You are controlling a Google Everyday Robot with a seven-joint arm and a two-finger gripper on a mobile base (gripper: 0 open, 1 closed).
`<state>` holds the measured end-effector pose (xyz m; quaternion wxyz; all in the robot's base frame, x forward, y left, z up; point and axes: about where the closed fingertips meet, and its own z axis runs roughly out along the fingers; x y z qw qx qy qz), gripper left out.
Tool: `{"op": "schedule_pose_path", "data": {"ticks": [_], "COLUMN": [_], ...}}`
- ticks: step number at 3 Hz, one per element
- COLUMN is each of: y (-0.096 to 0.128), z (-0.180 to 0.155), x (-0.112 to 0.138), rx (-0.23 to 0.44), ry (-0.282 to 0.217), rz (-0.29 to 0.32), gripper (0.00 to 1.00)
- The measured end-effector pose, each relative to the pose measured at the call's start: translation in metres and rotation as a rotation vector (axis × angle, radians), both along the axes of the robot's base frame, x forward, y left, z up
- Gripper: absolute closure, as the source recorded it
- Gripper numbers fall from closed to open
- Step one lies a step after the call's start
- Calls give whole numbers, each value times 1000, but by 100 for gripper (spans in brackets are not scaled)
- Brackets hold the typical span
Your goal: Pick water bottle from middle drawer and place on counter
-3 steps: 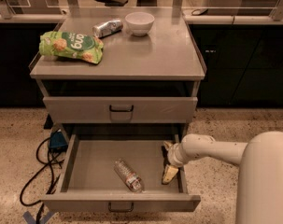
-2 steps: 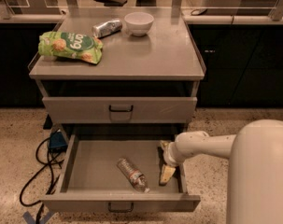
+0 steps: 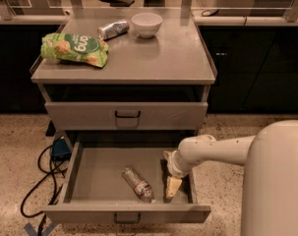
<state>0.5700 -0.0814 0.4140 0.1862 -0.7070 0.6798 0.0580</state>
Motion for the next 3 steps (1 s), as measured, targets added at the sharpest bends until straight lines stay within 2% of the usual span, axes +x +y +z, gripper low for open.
{"op": "schedule_pose_path", "data": {"ticks": [1, 2, 3], "y": [-1, 21, 21], "z": [-13, -37, -37], "x": [5, 4, 4], "rx": [32, 92, 92], "ry": [13, 2, 2], "rz": [-33, -57, -56], "gripper": [0, 0, 0]}}
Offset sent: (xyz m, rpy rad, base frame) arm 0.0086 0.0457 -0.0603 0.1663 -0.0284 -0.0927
